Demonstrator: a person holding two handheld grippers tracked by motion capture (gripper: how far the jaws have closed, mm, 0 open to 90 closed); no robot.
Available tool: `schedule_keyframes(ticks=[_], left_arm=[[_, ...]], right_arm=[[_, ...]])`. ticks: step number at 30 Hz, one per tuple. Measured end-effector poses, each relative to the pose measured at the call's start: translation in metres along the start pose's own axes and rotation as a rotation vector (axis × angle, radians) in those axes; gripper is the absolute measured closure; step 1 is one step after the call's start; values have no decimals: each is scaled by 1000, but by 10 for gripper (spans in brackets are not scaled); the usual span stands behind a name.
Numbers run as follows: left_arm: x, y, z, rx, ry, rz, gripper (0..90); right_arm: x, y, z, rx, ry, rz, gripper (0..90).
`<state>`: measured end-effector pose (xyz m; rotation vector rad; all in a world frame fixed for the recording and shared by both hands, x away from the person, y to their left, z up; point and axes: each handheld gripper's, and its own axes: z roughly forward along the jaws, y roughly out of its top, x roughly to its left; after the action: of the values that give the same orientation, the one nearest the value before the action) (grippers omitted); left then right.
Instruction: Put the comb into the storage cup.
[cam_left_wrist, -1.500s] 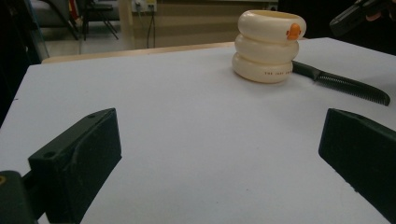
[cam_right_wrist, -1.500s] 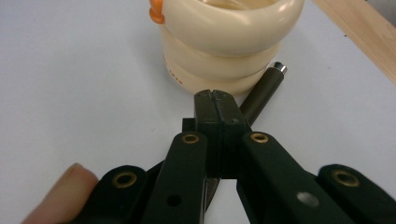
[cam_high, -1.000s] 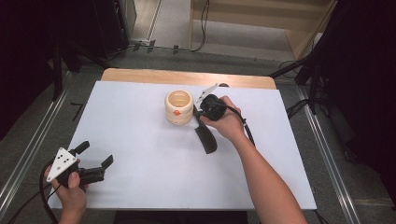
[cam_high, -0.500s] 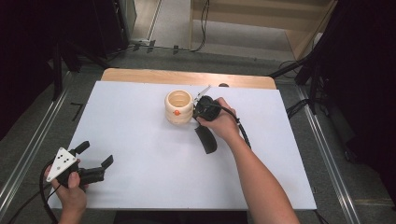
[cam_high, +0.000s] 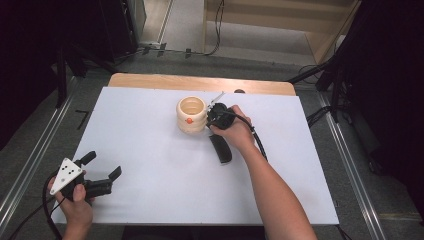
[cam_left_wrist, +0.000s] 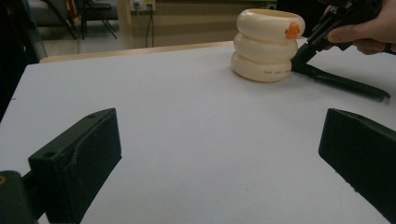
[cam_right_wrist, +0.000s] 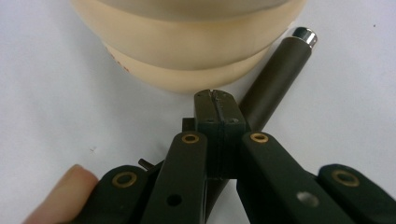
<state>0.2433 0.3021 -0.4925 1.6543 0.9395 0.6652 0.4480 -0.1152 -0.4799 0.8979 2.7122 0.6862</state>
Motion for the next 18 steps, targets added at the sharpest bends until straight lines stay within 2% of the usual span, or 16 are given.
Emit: schedule_keyframes(ticks=[18], left_arm=[[0, 0, 0, 1, -1, 5, 0]], right_arm=[[-8, -5, -1, 15, -16, 30, 884]])
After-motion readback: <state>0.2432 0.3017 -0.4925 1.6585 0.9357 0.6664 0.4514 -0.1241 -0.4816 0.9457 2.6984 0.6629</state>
